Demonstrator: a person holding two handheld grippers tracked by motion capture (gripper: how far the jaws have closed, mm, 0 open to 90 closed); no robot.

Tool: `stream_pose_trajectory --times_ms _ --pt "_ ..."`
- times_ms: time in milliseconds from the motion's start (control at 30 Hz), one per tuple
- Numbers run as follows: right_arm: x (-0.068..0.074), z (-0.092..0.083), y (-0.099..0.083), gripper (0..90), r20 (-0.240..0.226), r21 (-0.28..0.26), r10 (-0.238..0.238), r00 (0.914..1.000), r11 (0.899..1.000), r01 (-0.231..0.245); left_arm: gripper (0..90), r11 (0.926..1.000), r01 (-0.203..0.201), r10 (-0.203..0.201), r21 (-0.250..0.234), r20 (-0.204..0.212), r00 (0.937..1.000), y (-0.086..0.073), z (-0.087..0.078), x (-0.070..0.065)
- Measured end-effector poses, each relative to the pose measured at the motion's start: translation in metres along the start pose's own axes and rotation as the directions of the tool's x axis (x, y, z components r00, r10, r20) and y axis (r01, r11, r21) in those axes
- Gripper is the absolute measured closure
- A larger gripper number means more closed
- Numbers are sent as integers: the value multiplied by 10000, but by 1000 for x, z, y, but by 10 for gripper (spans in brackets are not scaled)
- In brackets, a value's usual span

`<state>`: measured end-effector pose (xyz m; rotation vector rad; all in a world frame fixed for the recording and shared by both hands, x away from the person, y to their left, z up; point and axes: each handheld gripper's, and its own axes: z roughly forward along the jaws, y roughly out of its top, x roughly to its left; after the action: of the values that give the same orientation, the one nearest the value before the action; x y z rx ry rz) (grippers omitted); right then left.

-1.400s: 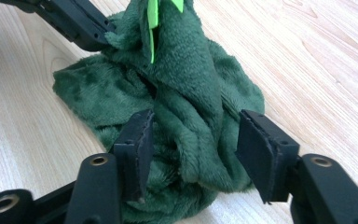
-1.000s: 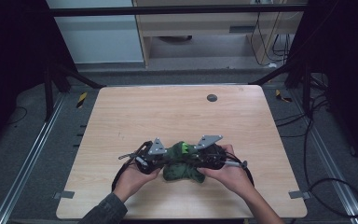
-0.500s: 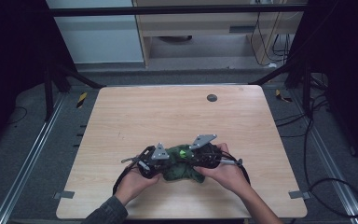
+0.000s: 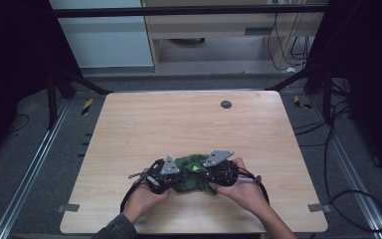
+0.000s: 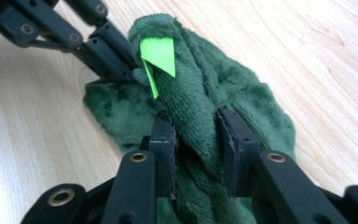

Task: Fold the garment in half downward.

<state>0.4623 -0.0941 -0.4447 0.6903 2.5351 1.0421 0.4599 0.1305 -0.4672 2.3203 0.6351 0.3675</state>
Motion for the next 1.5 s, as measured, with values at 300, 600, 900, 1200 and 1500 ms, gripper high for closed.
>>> stream_pose_trajectory --times_ms 300,600,900,1200,1500 --pt "9 -3 -11 641 -120 3 -167 9998 9999 167 708 9994 58 -82 -341 -714 9974 -5 -8 1" --pt "16 -3 -15 580 -168 46 -233 9996 9997 234 684 9993 237 -259 -292 -772 9967 -13 -13 3" --pt "24 -4 -21 518 -249 194 -370 9990 9991 375 685 9978 438 -483 -498 -932 9945 -17 -25 10" --pt "26 -5 -25 484 -263 188 -389 9989 9990 394 649 9919 674 -763 -1080 -806 9938 1 -25 12" --pt "25 -4 -26 428 -362 198 -372 9987 9991 379 622 9936 419 -460 -1046 -363 9983 13 -11 -6"
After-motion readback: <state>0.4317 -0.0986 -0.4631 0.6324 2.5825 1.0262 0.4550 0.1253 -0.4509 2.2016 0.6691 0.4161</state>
